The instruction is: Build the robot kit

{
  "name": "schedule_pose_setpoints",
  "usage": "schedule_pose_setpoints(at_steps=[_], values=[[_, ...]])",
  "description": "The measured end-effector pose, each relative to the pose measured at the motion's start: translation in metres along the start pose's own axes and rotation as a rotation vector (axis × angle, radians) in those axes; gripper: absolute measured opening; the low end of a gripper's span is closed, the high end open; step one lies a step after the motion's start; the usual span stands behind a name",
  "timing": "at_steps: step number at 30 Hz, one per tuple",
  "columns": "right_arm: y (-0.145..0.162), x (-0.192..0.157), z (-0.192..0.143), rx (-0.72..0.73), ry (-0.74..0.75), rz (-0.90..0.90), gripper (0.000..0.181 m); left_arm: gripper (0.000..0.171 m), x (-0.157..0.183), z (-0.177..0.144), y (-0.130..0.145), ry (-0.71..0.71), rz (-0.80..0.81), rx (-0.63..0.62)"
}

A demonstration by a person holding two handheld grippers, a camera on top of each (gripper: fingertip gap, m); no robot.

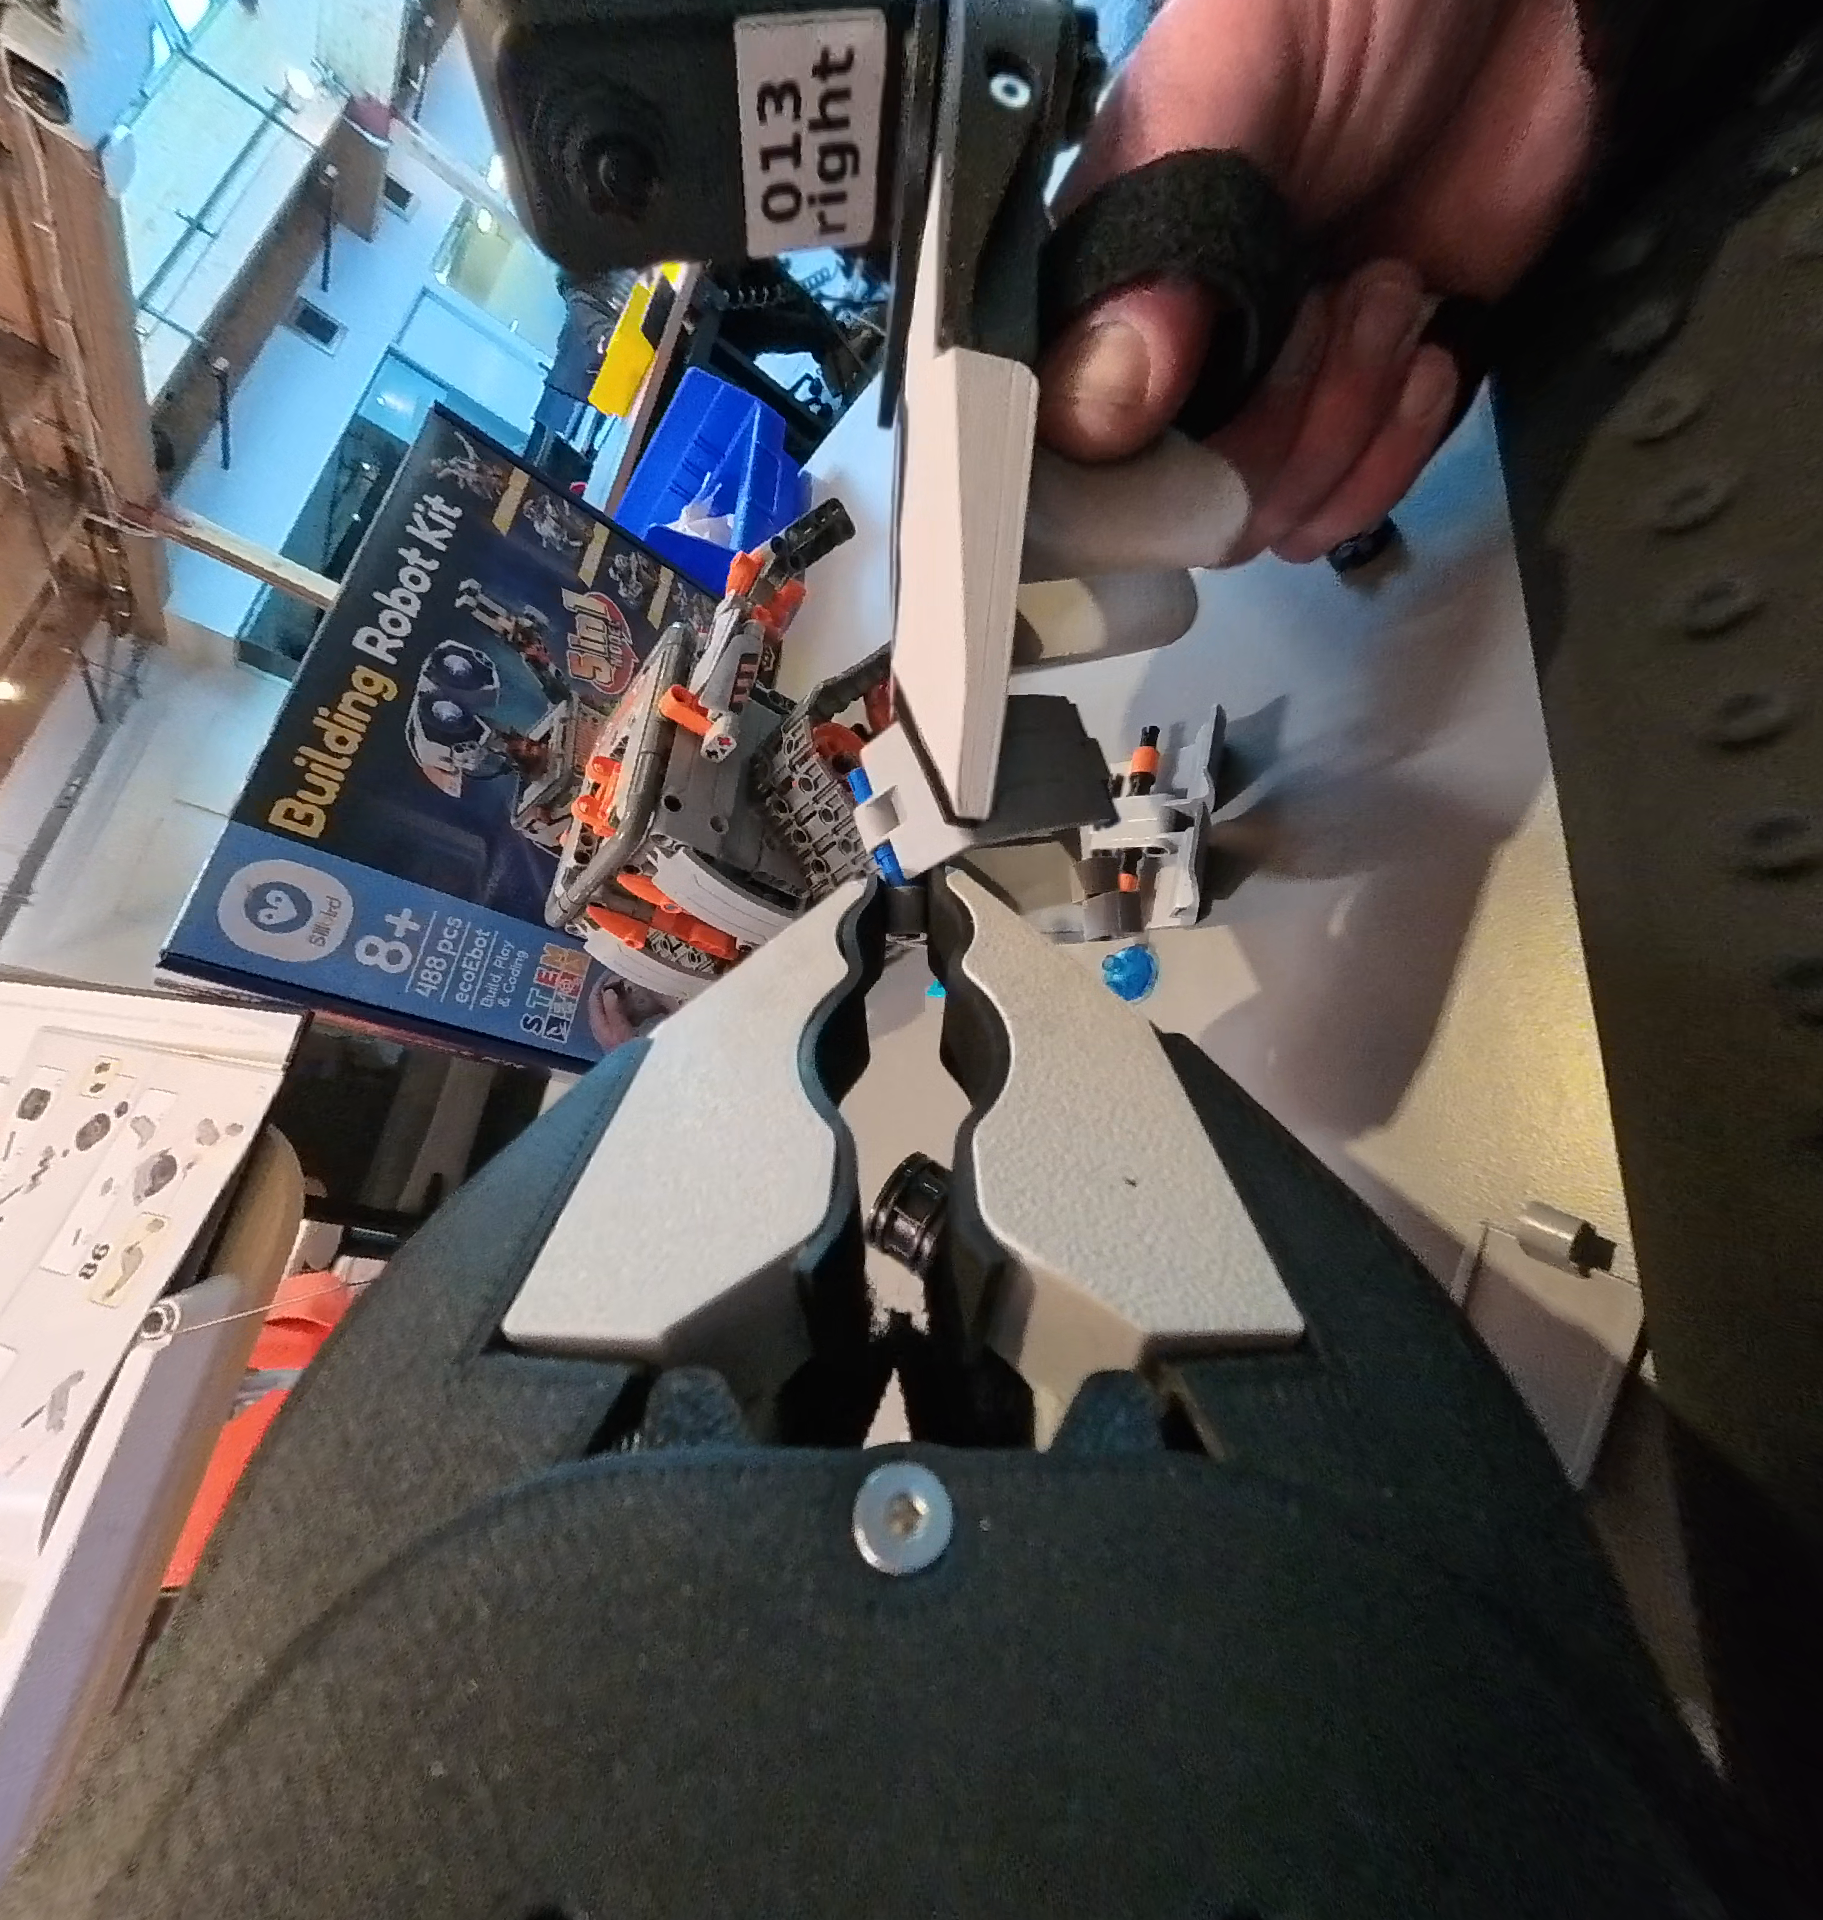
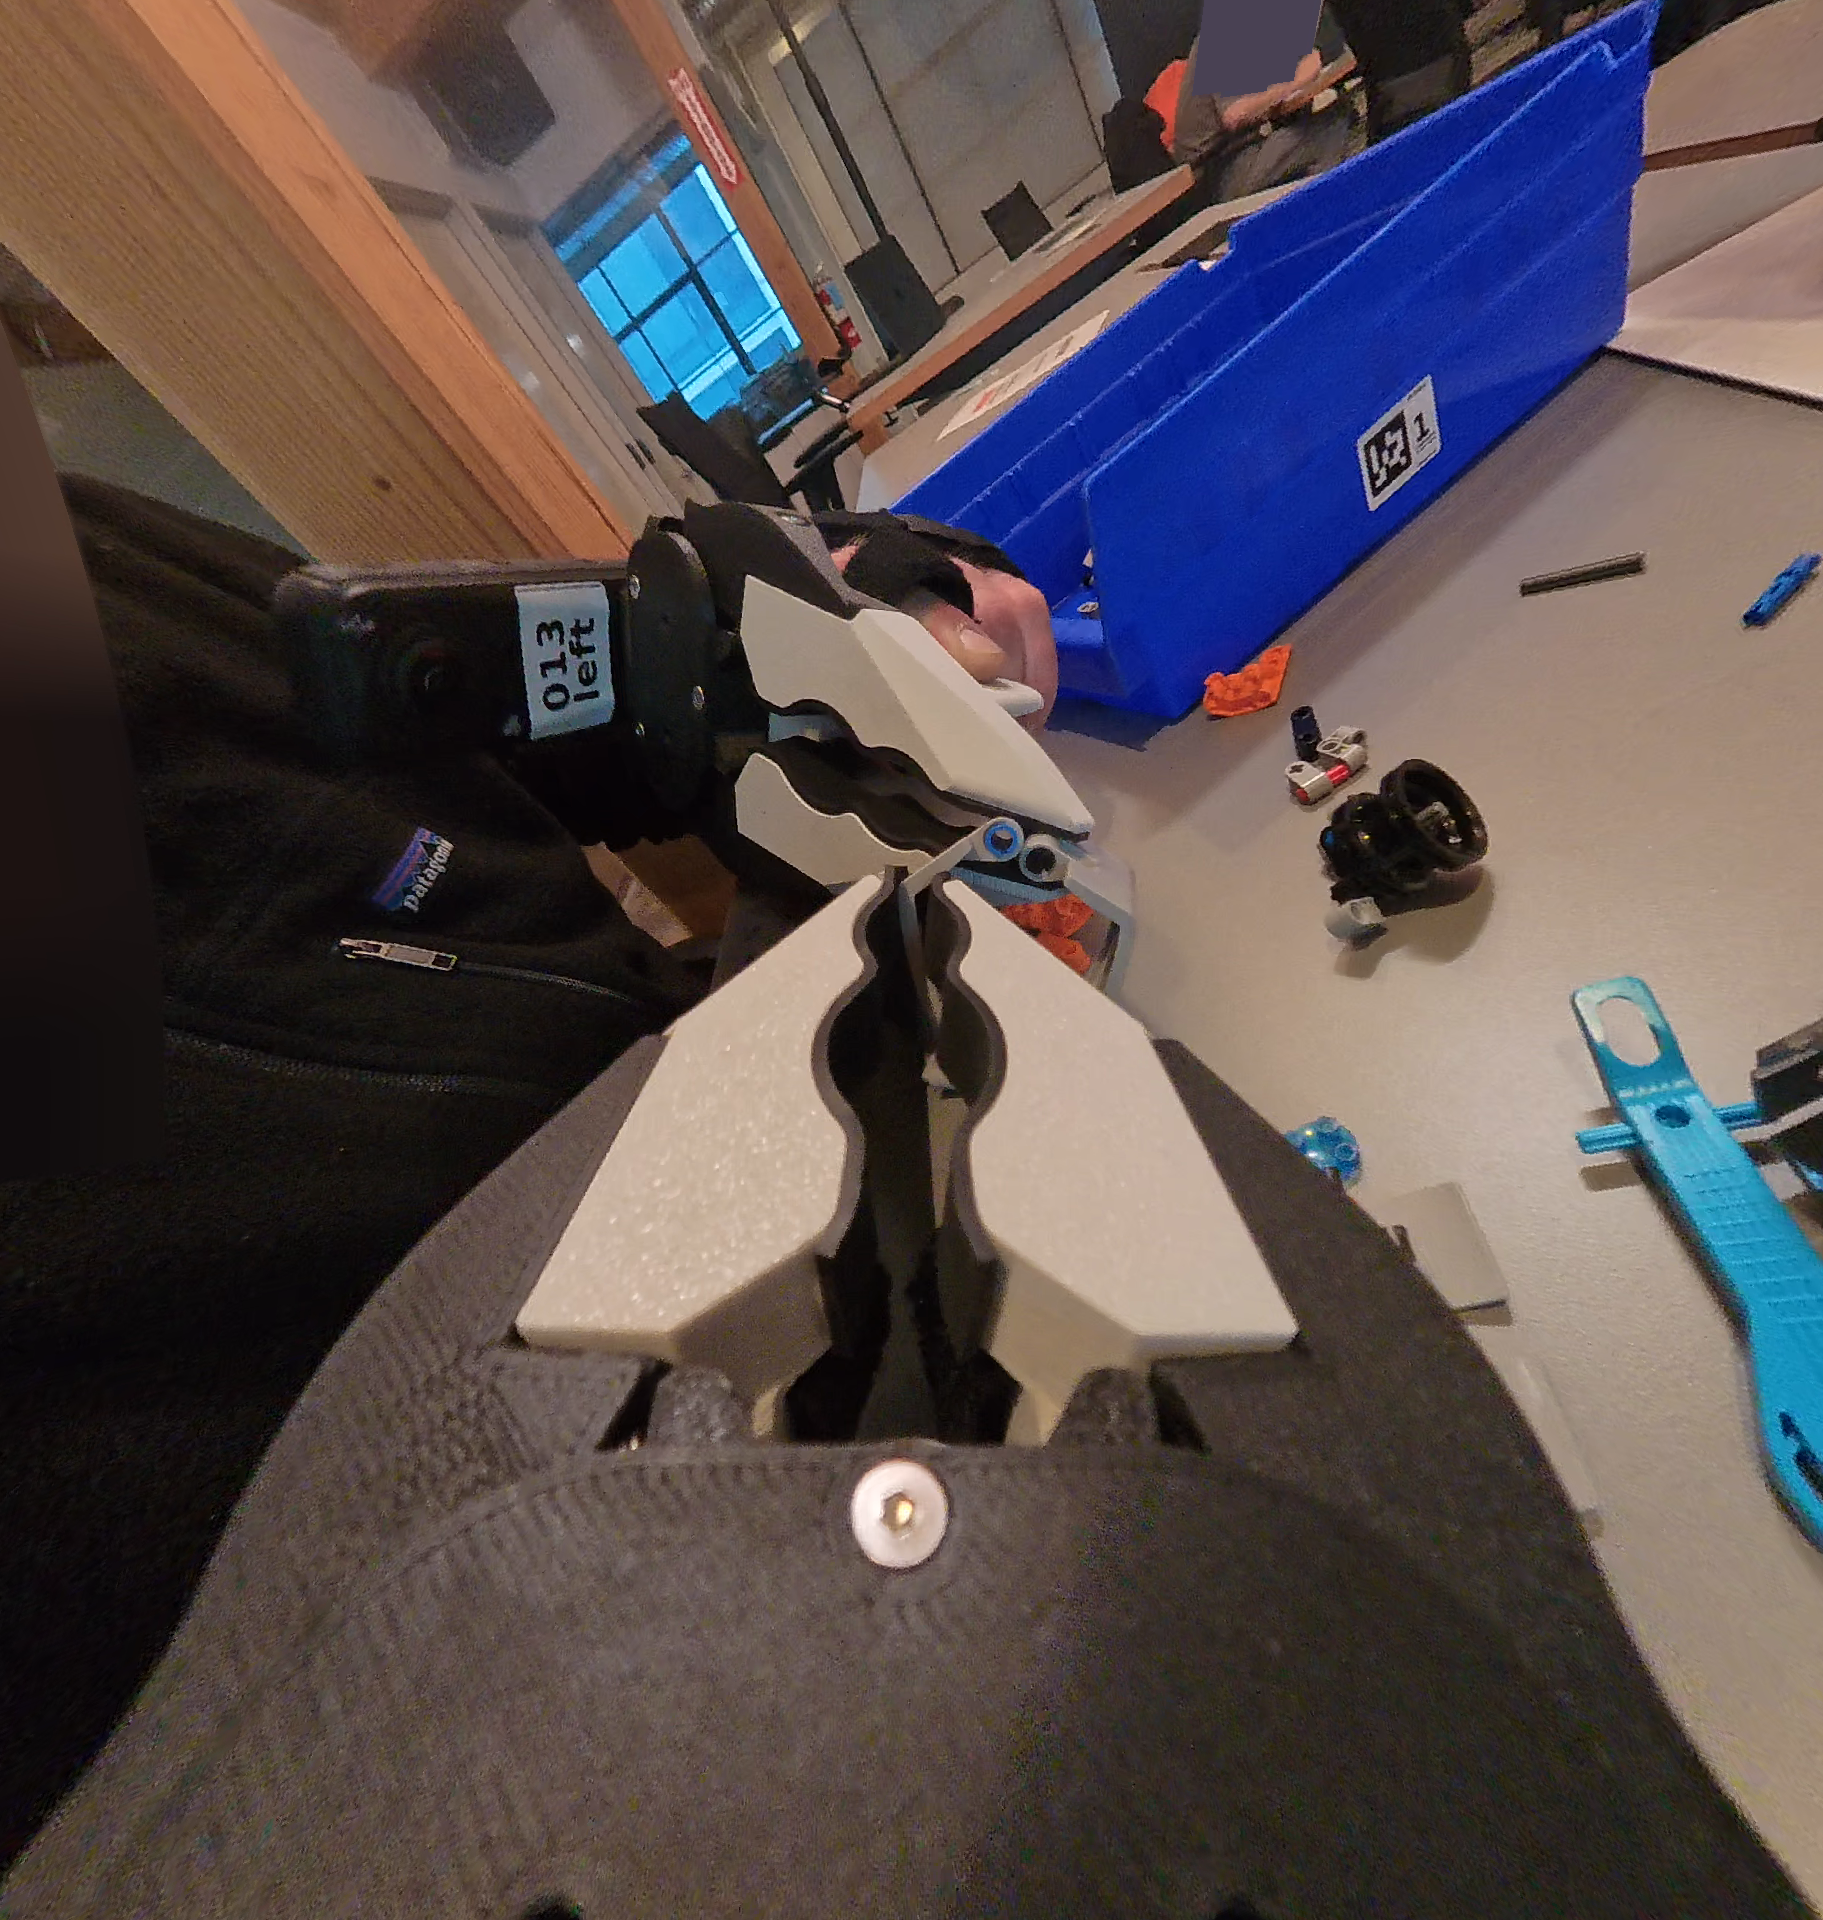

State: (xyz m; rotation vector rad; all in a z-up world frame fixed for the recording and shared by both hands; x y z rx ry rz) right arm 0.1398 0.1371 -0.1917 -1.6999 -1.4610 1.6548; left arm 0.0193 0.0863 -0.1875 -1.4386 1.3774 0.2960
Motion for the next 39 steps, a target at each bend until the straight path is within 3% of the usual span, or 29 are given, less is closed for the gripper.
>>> schedule_pose_setpoints(at_steps=[5,15,25,30,32,35,39], values=[[-0.003,-0.001,0.001,0.019,0.023,-0.013,0.001,0.004,-0.004,-0.001,-0.001,0.004,-0.037,-0.026],[-0.005,0.004,0.000,0.142,-0.081,0.129,0.001,0.004,-0.007,0.001,-0.006,-0.112,0.045,-0.076],[-0.008,0.010,0.007,0.212,-0.074,0.188,0.002,0.004,-0.012,0.006,-0.002,-0.165,0.077,-0.129],[-0.014,0.012,-0.001,0.235,-0.050,0.132,0.015,0.005,-0.024,0.007,0.001,-0.095,-0.039,-0.106],[-0.016,0.009,-0.006,0.232,-0.043,0.095,0.013,0.005,-0.031,0.006,0.005,-0.053,-0.137,-0.076],[-0.014,0.010,0.000,0.127,-0.017,0.044,0.010,0.005,-0.036,0.005,0.005,-0.023,-0.190,-0.053],[-0.021,0.003,0.003,0.113,-0.003,-0.016,0.001,0.005,-0.039,0.004,0.005,0.014,-0.222,-0.034]])
Point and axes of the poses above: each gripper's, where its closed fingertips meet, z out along the fingers, y out of its underside, x = y × z across the jaws, the point moved 8 cm from there along -z, back along the fingers, and after that the axes turned 11 degrees about -x, right-handed, at the moved point
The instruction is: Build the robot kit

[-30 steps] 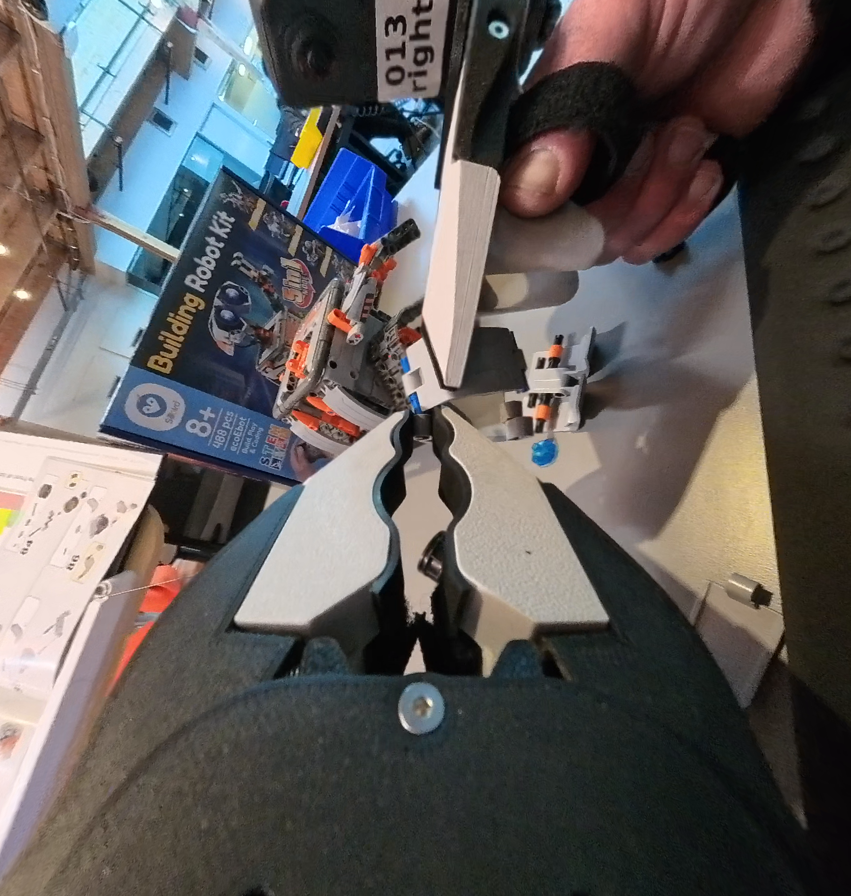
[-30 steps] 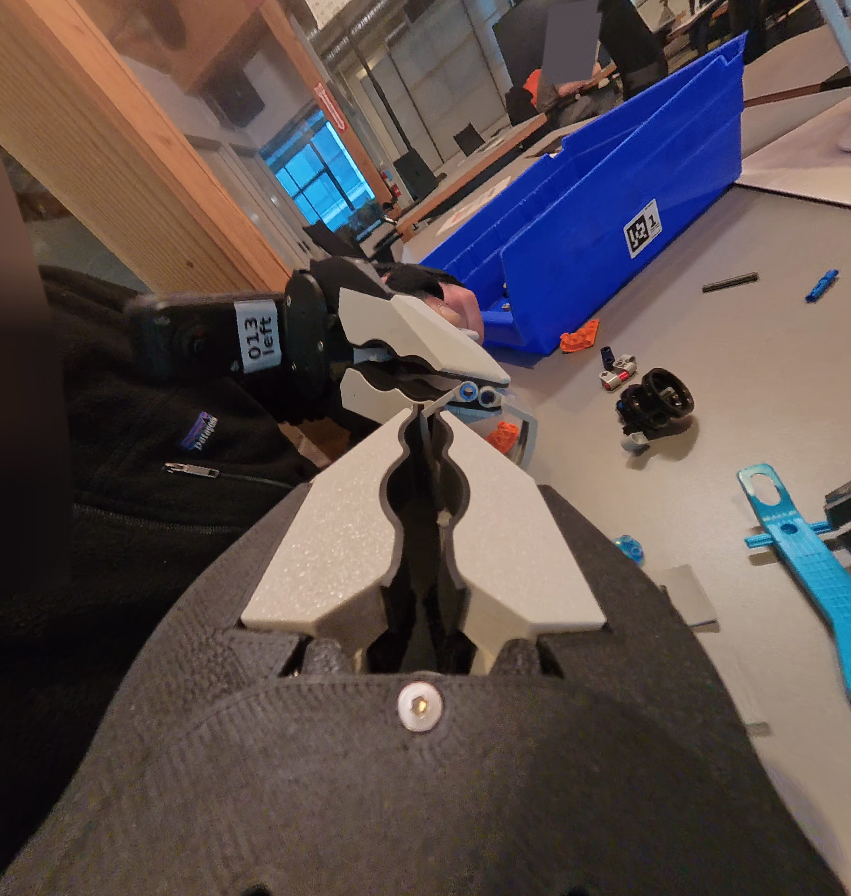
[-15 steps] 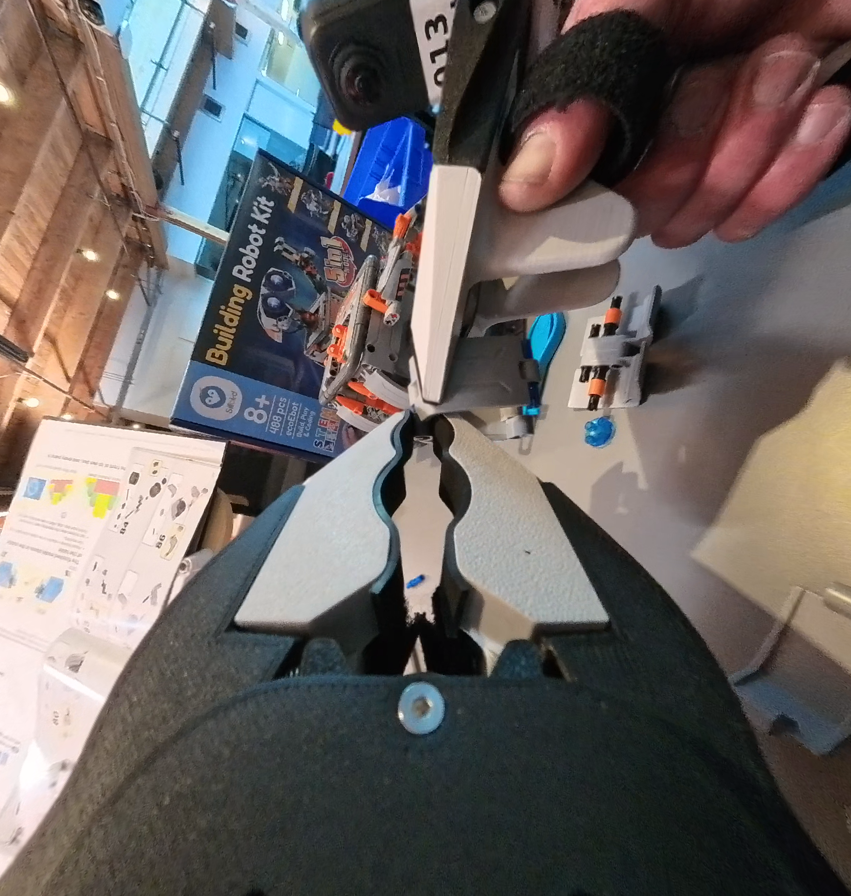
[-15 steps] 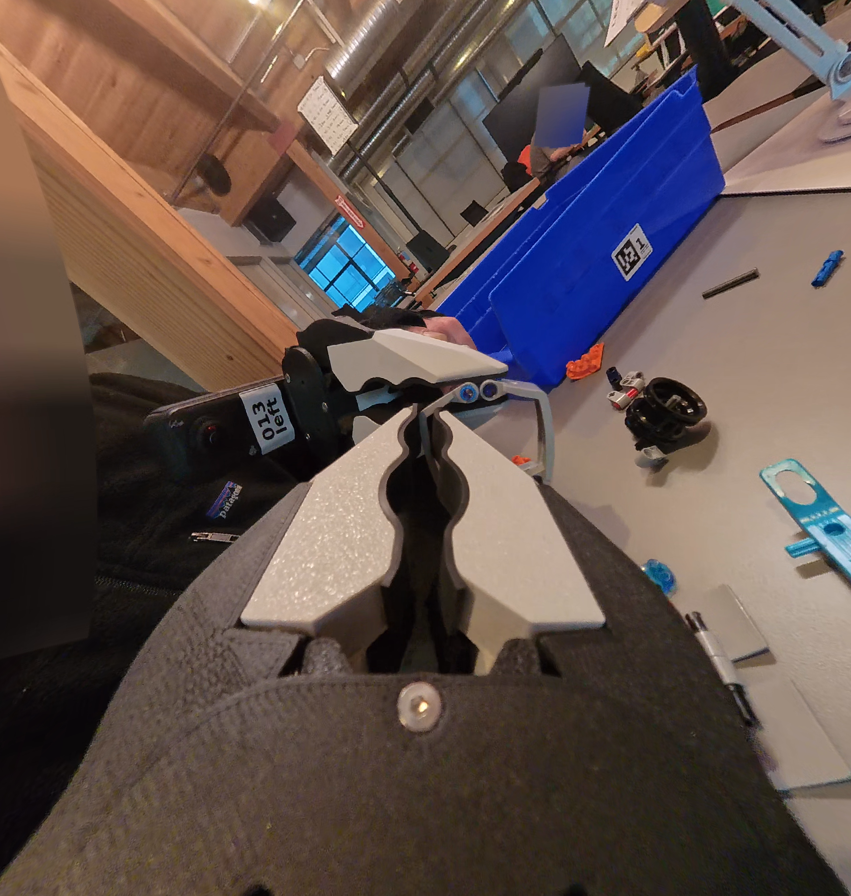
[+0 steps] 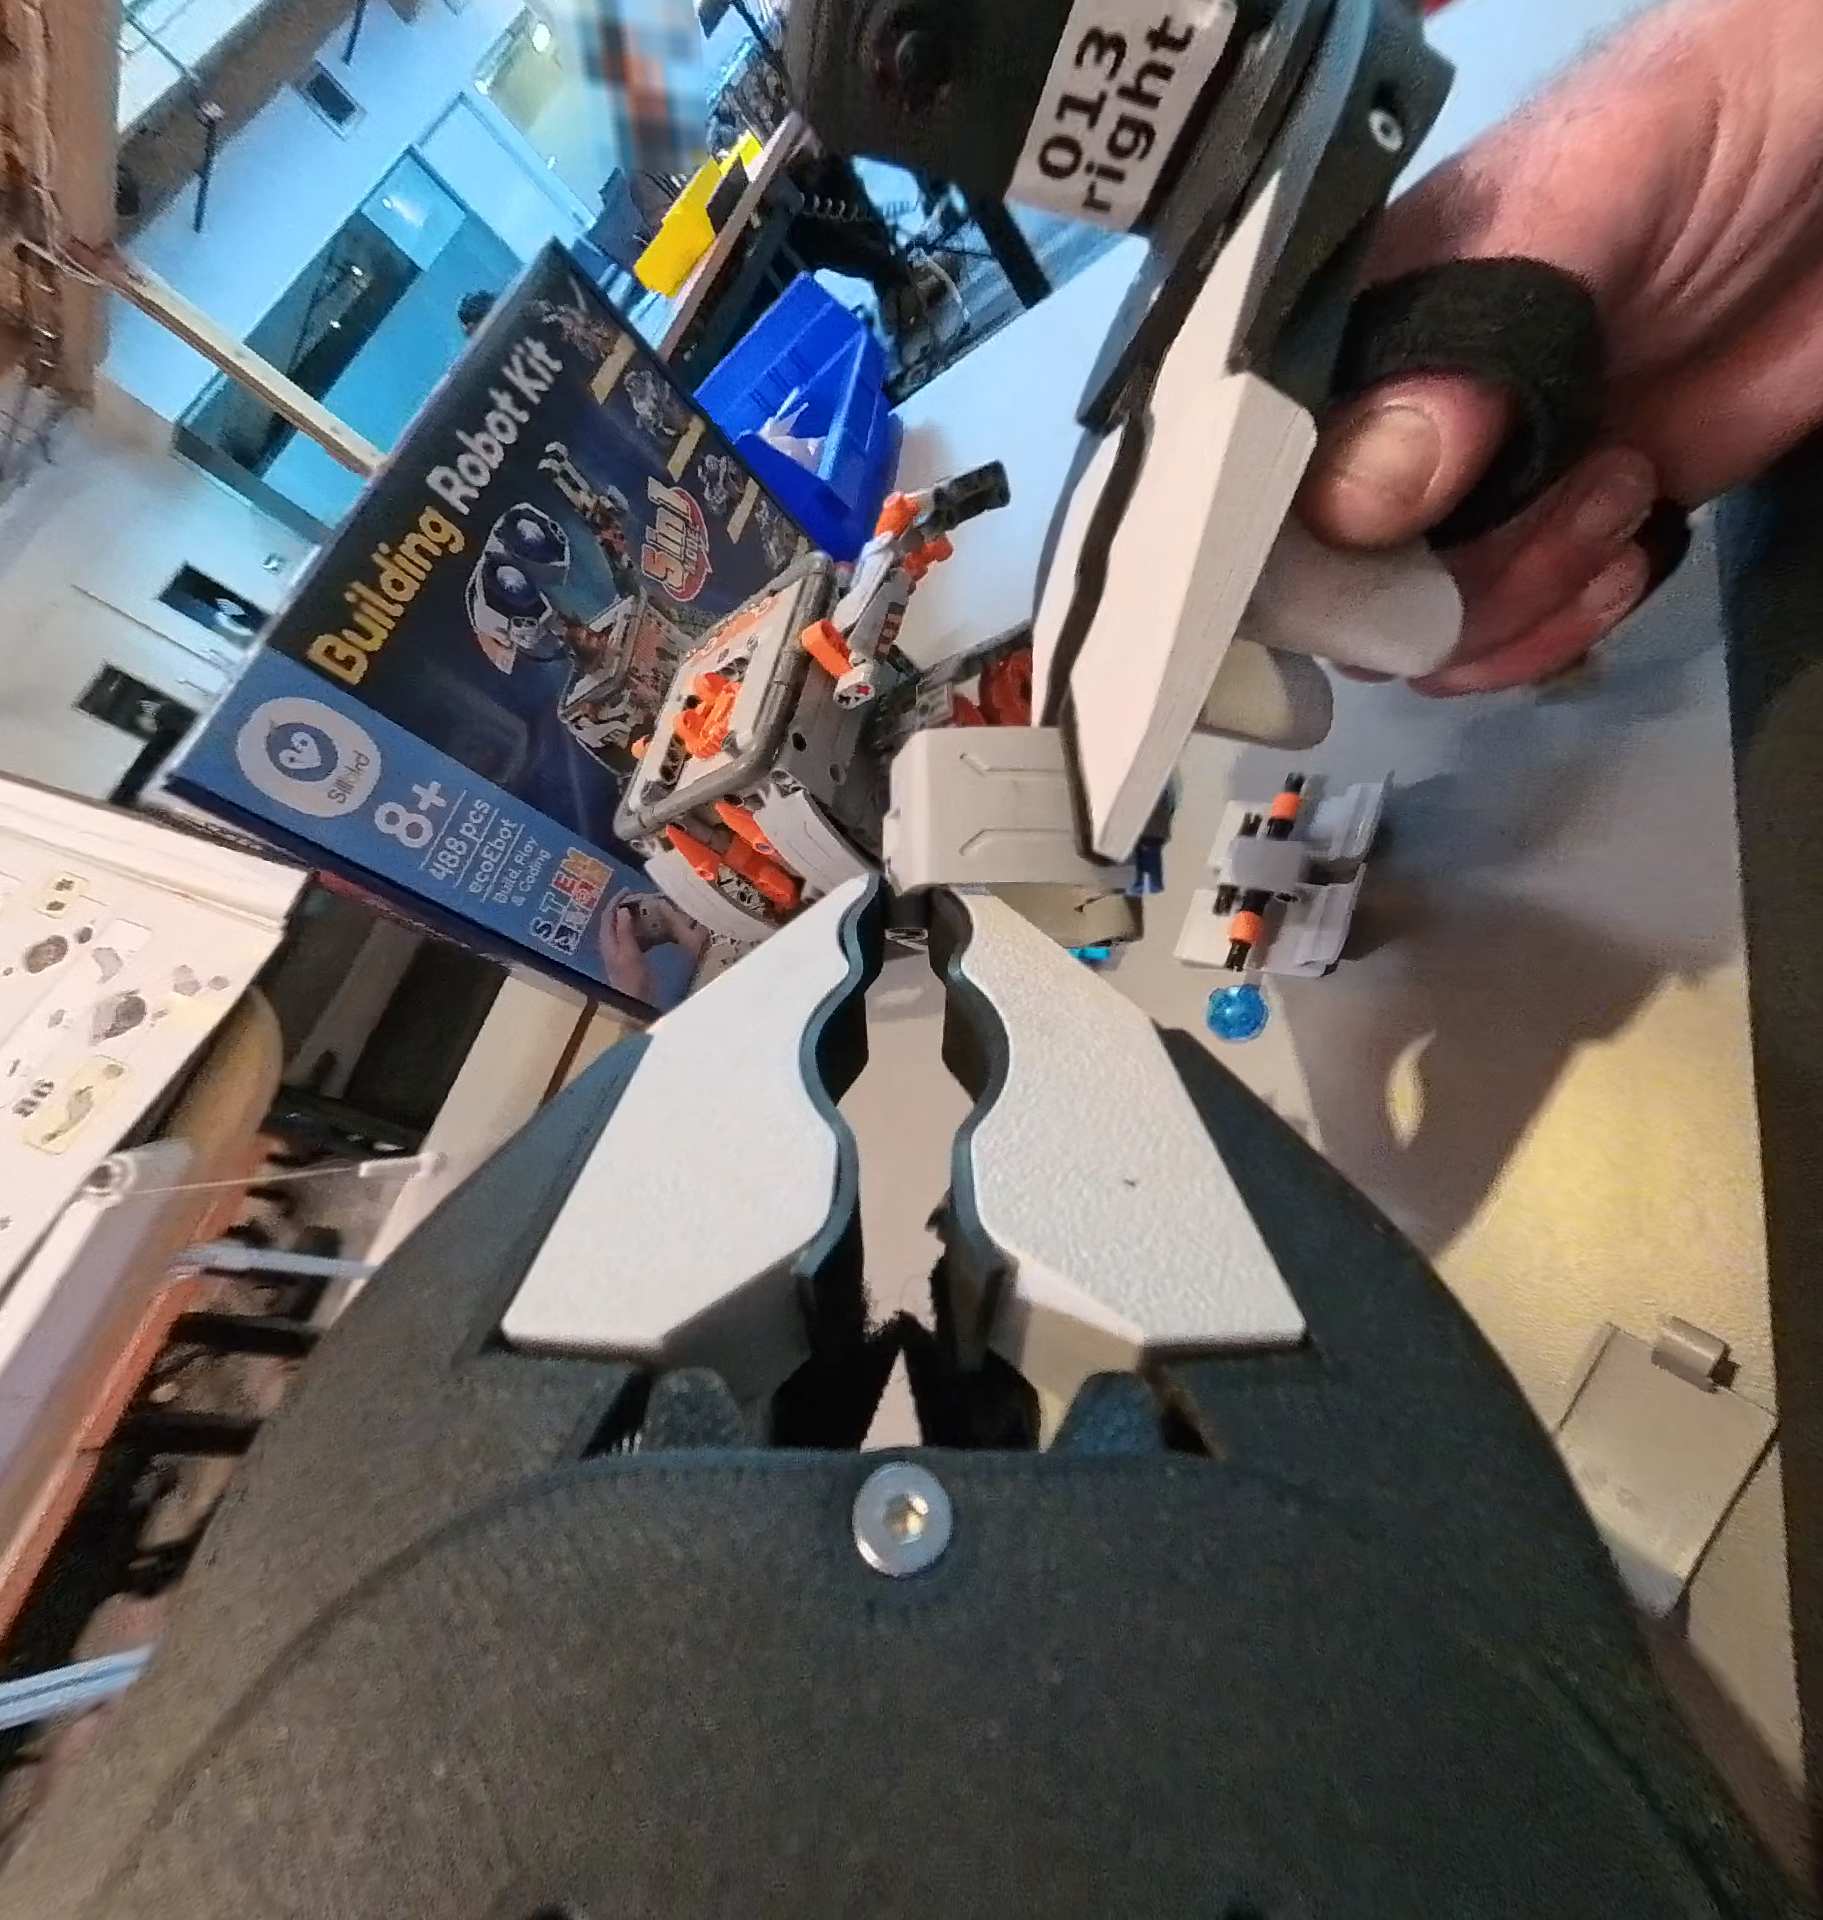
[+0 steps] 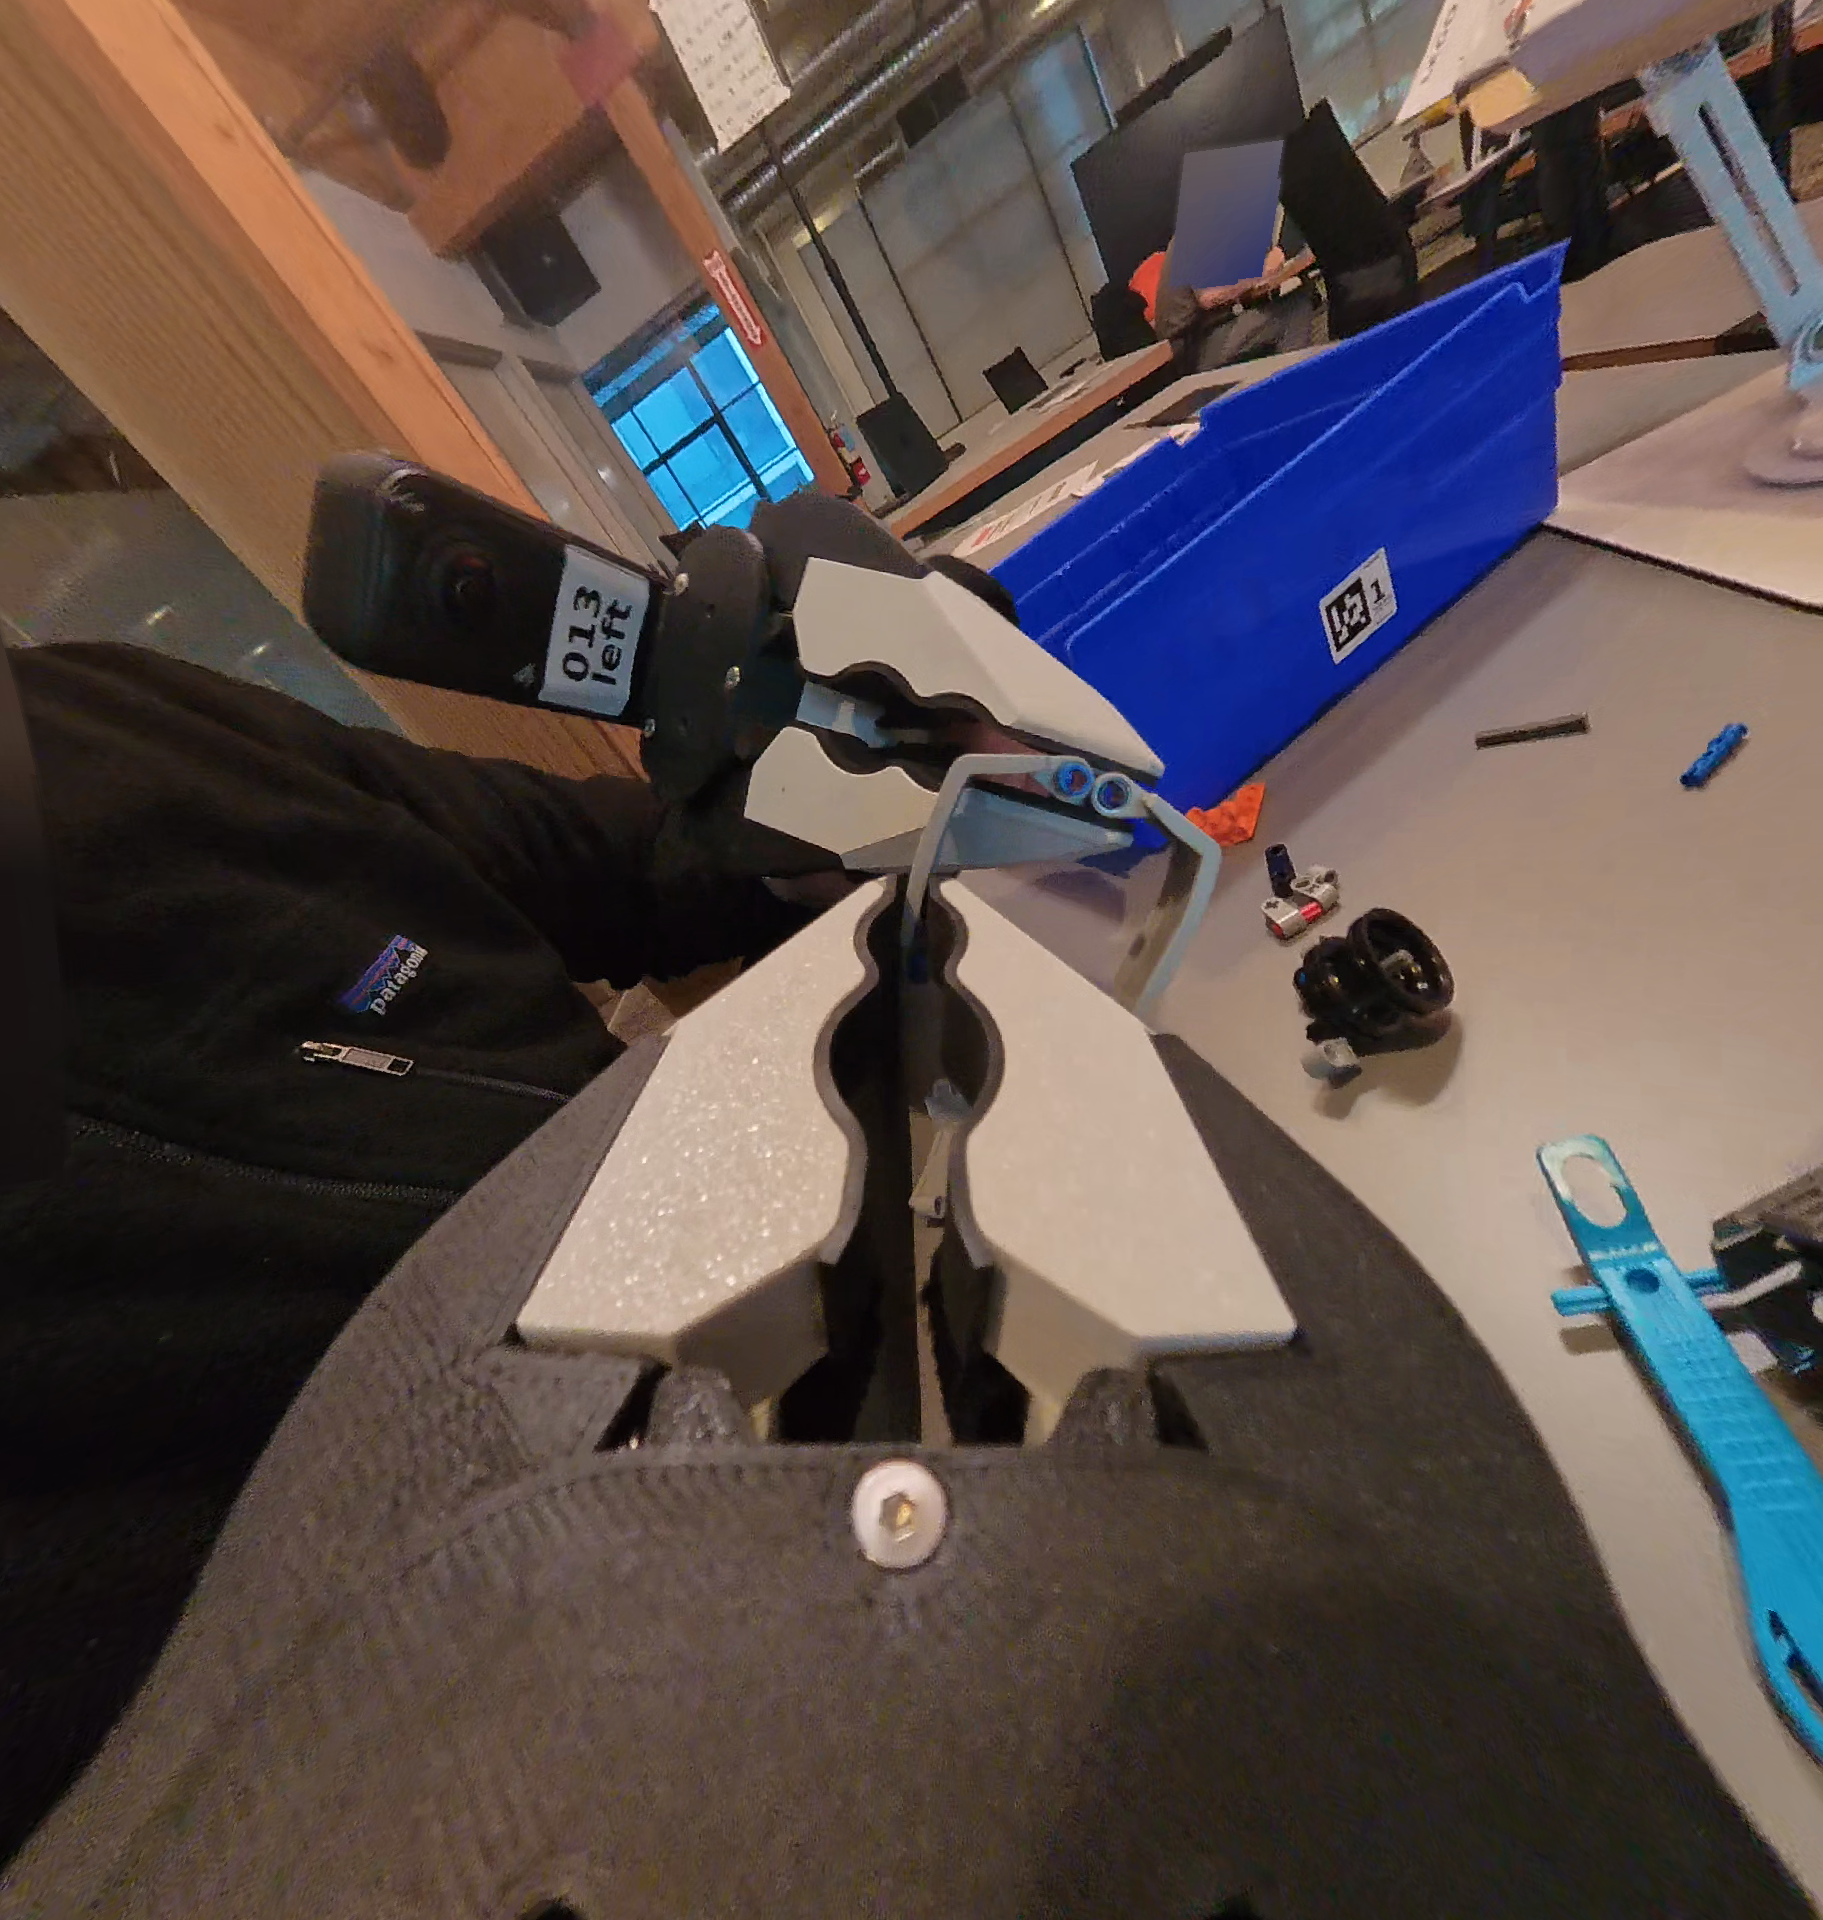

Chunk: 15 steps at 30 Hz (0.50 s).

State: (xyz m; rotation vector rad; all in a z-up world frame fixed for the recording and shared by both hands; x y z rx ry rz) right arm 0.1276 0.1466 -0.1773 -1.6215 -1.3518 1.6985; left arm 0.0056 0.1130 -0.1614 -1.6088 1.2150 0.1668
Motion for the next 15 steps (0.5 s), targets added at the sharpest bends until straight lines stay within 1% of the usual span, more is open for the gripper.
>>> schedule_pose_setpoints(at_steps=[3,4,6,8,9,11,12,13,15], values=[[-0.009,-0.002,-0.003,0.044,-0.033,0.025,0.000,0.007,-0.009,-0.004,-0.001,0.037,-0.064,0.079],[-0.013,-0.001,-0.005,0.077,-0.053,0.044,0.000,0.012,-0.013,-0.007,-0.001,0.041,-0.076,0.111],[-0.021,0.000,-0.010,0.131,-0.077,0.068,0.000,0.030,-0.022,-0.014,-0.001,0.031,-0.116,0.145],[-0.029,-0.001,-0.013,0.183,-0.107,0.079,0.000,0.041,-0.031,-0.025,0.000,0.009,-0.148,0.190],[-0.033,-0.002,-0.015,0.204,-0.120,0.080,0.000,0.042,-0.033,-0.030,0.000,0.012,-0.141,0.210],[-0.040,-0.003,-0.017,0.248,-0.149,0.090,0.000,0.034,-0.028,-0.037,-0.001,0.033,-0.078,0.240],[-0.042,-0.004,-0.016,0.259,-0.161,0.091,0.000,0.031,-0.022,-0.038,-0.002,0.050,-0.028,0.234],[-0.044,-0.005,-0.014,0.262,-0.166,0.090,0.000,0.033,-0.015,-0.037,-0.003,0.052,0.028,0.230],[-0.046,-0.007,-0.008,0.266,-0.189,0.097,0.000,0.034,-0.006,-0.037,-0.006,-0.020,0.142,0.212]])
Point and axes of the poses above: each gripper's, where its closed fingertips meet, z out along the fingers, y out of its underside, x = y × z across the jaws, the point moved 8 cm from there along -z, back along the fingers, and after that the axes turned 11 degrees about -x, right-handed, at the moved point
